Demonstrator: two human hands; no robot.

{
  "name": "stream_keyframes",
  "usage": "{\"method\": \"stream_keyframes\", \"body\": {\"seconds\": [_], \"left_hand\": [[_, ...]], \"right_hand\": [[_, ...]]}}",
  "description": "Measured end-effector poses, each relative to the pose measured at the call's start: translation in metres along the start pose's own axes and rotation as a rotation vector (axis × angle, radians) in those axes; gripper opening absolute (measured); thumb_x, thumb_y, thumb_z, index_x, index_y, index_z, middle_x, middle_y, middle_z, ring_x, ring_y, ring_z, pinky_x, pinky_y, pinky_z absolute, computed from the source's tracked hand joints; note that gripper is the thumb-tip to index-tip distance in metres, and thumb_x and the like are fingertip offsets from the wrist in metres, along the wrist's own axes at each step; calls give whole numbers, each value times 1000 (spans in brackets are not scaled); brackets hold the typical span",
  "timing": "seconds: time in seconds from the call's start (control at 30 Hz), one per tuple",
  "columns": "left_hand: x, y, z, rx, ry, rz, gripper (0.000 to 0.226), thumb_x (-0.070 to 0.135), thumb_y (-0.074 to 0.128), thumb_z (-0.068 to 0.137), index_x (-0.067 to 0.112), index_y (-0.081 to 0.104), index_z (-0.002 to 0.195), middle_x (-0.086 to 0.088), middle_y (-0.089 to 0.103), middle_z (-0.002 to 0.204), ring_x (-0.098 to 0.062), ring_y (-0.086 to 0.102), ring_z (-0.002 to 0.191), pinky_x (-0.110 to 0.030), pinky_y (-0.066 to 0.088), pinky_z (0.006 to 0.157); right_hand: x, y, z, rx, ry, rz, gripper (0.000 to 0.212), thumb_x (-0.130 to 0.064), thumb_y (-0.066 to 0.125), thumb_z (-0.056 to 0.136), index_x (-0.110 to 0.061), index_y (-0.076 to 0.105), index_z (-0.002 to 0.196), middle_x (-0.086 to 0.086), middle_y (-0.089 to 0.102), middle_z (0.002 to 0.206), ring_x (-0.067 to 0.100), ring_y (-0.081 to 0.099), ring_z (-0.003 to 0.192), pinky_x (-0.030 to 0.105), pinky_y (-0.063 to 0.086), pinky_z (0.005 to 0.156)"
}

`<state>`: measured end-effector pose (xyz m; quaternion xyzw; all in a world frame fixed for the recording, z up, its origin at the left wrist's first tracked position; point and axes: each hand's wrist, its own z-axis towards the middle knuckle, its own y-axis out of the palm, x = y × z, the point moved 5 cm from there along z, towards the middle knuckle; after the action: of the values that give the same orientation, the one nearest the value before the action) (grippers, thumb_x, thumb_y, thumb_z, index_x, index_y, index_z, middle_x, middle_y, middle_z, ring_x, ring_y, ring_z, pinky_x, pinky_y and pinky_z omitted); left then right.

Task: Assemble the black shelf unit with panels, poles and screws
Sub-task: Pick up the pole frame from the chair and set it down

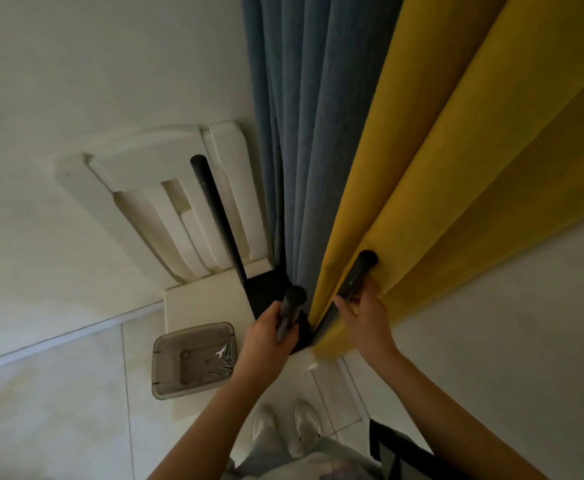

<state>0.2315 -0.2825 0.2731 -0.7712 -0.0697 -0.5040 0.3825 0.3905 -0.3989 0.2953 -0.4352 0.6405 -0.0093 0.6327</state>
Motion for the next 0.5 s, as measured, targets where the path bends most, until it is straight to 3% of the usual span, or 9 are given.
{"method": "stream_keyframes", "body": {"seconds": [0.13, 0.3, 0.4, 0.5], "left_hand": [[-5, -12, -5, 110, -72, -71, 26, 11, 66, 91, 34, 56, 97, 6, 68, 93, -3, 63, 86, -18, 51, 75], [-13, -22, -14, 205, -157, -183, 18, 15, 67, 94, 29, 60, 102, 13, 67, 96, 18, 59, 89, 0, 44, 71], [-12, -28, -22, 262, -177, -226, 24, 16, 66, 95, 38, 58, 98, 16, 67, 97, 14, 61, 93, -3, 45, 71], [-9, -35, -27, 321, -170, -258, 30, 16, 65, 95, 44, 54, 99, 16, 67, 101, 6, 63, 98, -11, 44, 82]], "right_hand": [[-9, 11, -1, -48, -65, -31, 45, -18, 63, 95, -4, 50, 136, 12, 63, 125, 24, 59, 116, 10, 35, 84], [-16, 20, -6, -85, -85, 1, 36, -17, 60, 96, -6, 53, 130, 7, 63, 112, 12, 56, 99, 8, 35, 80], [-21, 24, -12, -98, -98, 19, 27, -17, 59, 97, -9, 55, 122, 3, 59, 100, 9, 52, 91, 0, 36, 72], [-30, 29, -19, -123, -108, 47, 22, -19, 58, 97, -12, 56, 117, 10, 63, 103, 9, 55, 88, 6, 41, 72]]}}
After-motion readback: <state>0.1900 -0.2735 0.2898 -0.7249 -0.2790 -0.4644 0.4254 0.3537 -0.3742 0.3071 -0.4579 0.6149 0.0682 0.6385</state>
